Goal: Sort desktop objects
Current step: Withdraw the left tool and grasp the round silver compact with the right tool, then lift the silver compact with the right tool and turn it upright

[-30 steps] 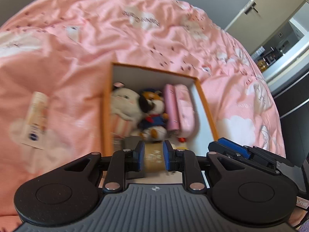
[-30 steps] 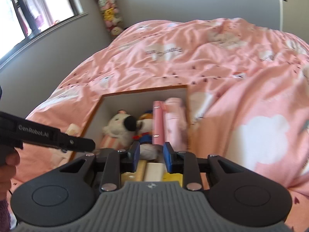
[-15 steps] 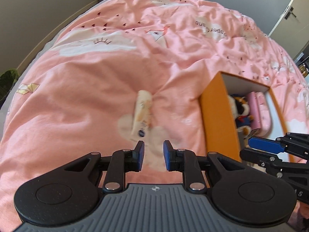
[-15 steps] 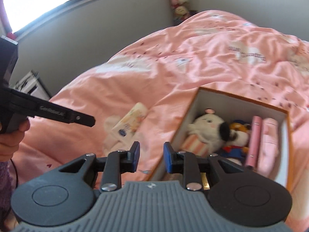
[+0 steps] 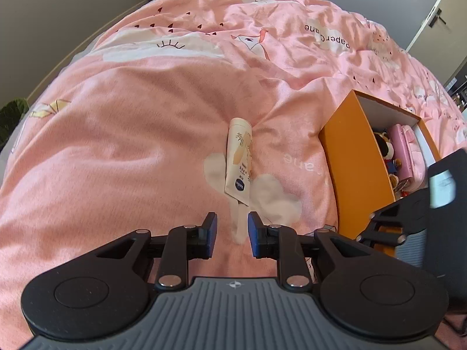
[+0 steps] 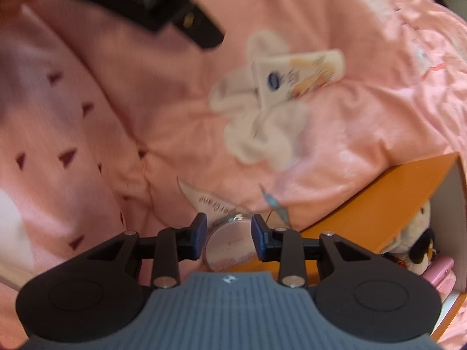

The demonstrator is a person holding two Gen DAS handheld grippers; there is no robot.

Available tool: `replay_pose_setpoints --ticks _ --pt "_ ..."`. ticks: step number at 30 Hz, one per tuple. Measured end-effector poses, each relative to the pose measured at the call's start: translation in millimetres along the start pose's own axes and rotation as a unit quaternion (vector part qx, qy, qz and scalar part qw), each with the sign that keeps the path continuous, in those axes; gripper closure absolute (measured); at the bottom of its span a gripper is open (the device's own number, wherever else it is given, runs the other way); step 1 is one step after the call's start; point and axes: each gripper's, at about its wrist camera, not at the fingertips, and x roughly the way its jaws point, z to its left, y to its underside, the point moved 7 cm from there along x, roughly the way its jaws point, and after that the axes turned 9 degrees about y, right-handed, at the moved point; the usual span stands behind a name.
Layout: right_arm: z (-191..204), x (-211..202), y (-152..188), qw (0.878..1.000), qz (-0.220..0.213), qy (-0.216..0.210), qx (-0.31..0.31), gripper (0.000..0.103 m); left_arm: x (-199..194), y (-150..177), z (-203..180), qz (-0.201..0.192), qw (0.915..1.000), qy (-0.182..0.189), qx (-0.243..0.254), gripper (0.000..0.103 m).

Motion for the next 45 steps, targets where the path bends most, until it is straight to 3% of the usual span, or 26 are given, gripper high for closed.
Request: replay_pose_setpoints --ticks 5,9,22,27,32,34,35,39,44,45 --pt "9 31 5 0.997 0.072 0.02 -0.036 0.065 -1 4 5 -0.005 0.9999 -0.002 0.009 0.076" --pt "11 45 5 0.993 0.102 0.023 -0.051 0.056 -4 6 10 -0.009 0.9999 0.001 0.004 0.076" --pt "20 69 11 0.981 0.149 0.085 -0.097 0.044 -13 7 16 -0.024 0.9997 0.005 -0.007 0.075" --pt "19 72 15 0.979 0.147 0.098 -0.101 0.043 -20 9 16 -0.029 0.9995 0.002 -0.009 0.075" --pt "2 56 22 0.988 0.132 0.056 -0.052 0.062 -24 12 17 -0.03 0.9995 -0.002 -0.011 0.075" --pt "-7 47 24 0.991 0.126 0.032 -0.024 0.079 -24 12 16 -0.029 0.9995 -0.003 -0.01 0.075" --pt "-12 42 23 0.993 0.119 0.022 -0.009 0.082 -24 12 16 -0.029 0.9995 -0.003 -0.009 0.075" --pt "-41 23 17 0.995 0.084 0.034 0.032 0.103 -24 12 12 -0.029 0.9996 -0.004 -0.006 0.075" --pt "-48 27 21 0.992 0.099 -0.021 0.076 0.09 -24 13 7 -0.027 0.9996 -0.004 -0.002 0.075" --pt "-47 30 22 0.992 0.101 -0.013 0.073 0.073 -24 13 6 -0.027 0.9996 -0.004 -0.002 0.075"
